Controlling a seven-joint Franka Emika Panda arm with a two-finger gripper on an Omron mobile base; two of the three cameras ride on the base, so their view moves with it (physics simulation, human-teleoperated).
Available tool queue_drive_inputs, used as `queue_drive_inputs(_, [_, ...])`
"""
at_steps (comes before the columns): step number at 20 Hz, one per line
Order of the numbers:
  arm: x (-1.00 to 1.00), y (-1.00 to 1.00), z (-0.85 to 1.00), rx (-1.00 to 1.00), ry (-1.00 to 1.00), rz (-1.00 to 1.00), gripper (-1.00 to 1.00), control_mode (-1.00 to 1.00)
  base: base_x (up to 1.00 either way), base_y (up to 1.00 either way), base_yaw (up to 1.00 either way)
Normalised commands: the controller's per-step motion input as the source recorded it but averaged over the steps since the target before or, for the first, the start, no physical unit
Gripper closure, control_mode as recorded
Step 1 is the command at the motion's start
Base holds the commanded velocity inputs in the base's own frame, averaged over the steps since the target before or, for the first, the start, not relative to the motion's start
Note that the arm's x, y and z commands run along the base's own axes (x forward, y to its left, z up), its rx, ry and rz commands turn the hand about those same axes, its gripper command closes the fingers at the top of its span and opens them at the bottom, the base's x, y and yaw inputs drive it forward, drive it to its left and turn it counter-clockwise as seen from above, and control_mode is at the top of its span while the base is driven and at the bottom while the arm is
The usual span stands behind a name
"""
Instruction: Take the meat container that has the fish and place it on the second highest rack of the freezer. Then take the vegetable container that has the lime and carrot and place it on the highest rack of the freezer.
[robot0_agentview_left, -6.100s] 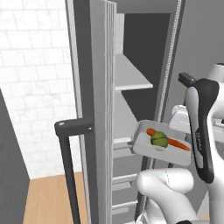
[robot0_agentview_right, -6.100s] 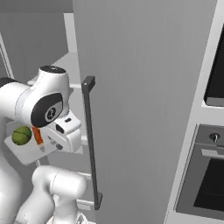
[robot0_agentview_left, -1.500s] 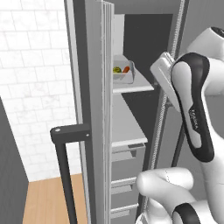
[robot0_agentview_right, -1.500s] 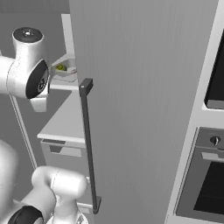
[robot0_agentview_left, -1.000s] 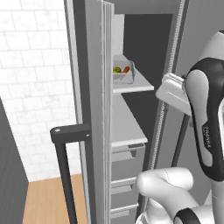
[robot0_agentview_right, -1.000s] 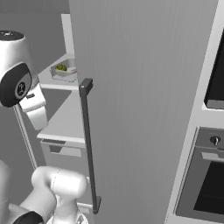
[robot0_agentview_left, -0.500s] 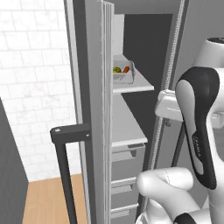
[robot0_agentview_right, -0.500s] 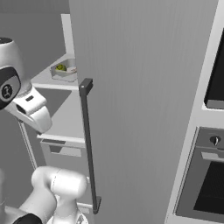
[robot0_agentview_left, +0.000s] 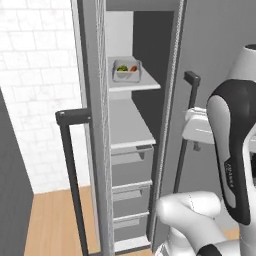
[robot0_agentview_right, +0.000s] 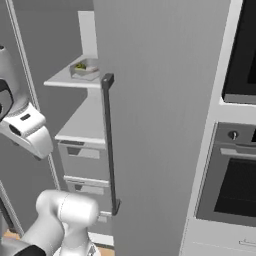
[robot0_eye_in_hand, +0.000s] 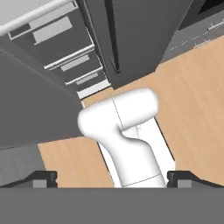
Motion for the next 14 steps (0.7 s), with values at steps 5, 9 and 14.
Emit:
queue_drive_inputs(5, [0.00,0.00,0.00,0.00,0.00,0.00,-1.00,1.00,-0.10,-0.87,0.02])
queue_drive_inputs(9, [0.00,0.00,0.00,0.00,0.00,0.00,-1.00,1.00,0.20,-1.00,0.06])
queue_drive_inputs(14, [0.00,0.00,0.00,0.00,0.00,0.00,-1.00,1.00,0.23,-1.00,0.03])
